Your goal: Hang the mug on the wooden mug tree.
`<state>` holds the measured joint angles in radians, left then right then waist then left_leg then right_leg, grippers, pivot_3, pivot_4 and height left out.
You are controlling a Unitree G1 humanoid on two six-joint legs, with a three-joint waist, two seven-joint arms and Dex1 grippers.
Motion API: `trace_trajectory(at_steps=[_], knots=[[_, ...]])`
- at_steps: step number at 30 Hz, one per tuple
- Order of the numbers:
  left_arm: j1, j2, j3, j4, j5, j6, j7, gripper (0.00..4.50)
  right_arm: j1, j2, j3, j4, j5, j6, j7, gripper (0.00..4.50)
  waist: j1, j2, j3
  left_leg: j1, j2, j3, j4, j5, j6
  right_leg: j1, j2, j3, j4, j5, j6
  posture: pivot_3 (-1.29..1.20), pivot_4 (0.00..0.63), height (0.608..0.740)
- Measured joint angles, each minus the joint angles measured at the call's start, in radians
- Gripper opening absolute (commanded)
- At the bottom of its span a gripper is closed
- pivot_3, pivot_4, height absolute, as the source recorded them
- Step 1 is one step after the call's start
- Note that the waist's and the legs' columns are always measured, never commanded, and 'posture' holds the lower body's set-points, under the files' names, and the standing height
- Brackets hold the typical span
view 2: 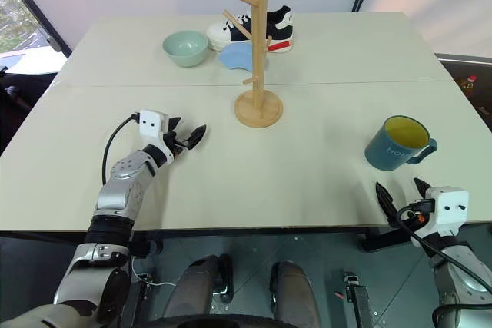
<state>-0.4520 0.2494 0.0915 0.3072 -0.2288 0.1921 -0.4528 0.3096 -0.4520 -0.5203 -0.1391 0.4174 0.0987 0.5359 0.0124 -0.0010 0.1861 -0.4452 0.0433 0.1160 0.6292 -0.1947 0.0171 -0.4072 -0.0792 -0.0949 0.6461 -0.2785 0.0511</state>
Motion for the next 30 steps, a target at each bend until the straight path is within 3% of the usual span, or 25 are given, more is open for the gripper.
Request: trace_trajectory(at_steps=[15,23,30], knots=[[0.021,0.005,-0.006,-0.072,-0.011,0.043,-0.039,4.5,-0.025,-0.001,-0.001,0.041,0.001,0.001,0.013,4.49,0.0,0.0,0.0,0.0,0.0,0.0,0.0,0.0,0.0,0.0,0.0,0.0,0.0,0.0,0.0,0.0,0.15,0.73],[0.173,0.114,-0.165,-0.392,-0.157,0.14,-0.39,4.5,-0.088,-0.047,-0.034,0.132,-0.011,-0.024,-0.003,4.49,-0.002,0.001,-0.001,0.001,0.0,0.0,0.0,0.0,0.0,0.0,0.0,0.0,0.0,0.0,-0.002,0.0,0.15,0.73],[0.177,0.191,-0.268,-0.546,-0.231,0.235,-0.541,4.5,-0.167,-0.084,-0.043,0.227,-0.038,-0.055,-0.032,4.49,-0.003,0.004,-0.002,0.001,0.0,0.0,0.0,0.0,0.0,0.001,-0.001,0.0,0.0,-0.001,-0.002,0.0,0.15,0.73]])
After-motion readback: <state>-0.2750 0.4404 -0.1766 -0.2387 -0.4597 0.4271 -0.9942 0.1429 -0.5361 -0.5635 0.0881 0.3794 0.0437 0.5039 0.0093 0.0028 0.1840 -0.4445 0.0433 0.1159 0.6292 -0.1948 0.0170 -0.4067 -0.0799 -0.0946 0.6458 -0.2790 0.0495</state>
